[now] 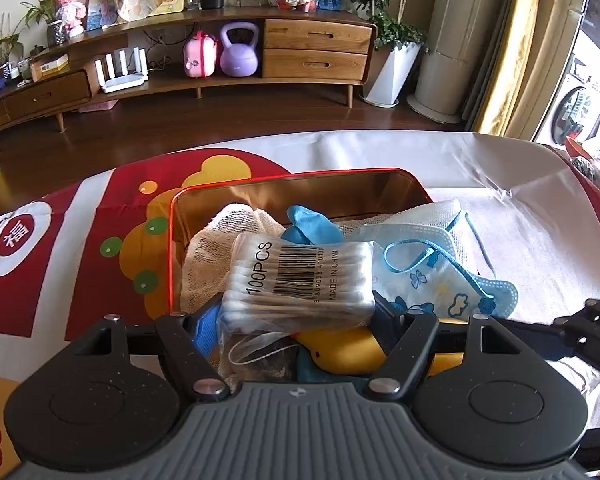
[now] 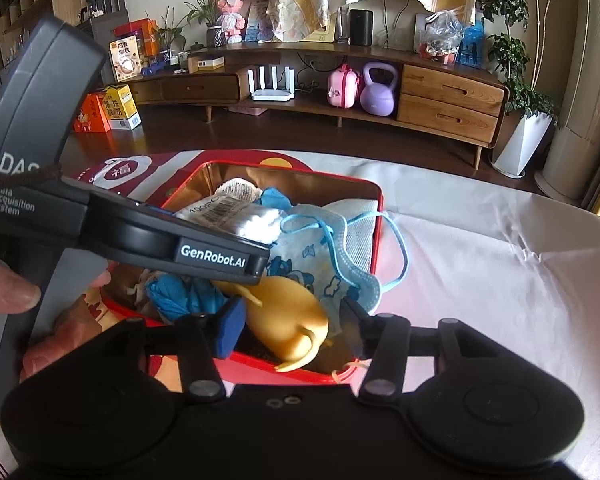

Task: Organize soft objects
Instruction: 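Open both tools to release the swab pack and duck into the tin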

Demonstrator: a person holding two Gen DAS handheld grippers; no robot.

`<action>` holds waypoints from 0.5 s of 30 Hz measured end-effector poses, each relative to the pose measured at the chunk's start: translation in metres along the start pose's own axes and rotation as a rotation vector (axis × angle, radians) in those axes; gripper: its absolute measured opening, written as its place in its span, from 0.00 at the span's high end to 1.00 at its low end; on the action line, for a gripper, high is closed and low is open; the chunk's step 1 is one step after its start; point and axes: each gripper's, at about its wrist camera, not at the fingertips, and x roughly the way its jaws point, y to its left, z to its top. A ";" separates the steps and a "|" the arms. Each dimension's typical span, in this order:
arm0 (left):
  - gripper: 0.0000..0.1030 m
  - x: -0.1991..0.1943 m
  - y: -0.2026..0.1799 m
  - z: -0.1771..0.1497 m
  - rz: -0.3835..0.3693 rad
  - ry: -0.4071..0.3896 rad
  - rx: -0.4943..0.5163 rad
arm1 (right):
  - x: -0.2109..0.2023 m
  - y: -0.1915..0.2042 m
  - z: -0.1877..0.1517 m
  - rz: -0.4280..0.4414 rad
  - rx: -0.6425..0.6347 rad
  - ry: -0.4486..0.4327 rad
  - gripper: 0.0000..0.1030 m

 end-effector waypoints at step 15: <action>0.28 -0.056 0.003 -0.006 0.013 -0.072 -0.015 | -0.046 0.010 0.004 -0.021 0.010 -0.035 0.39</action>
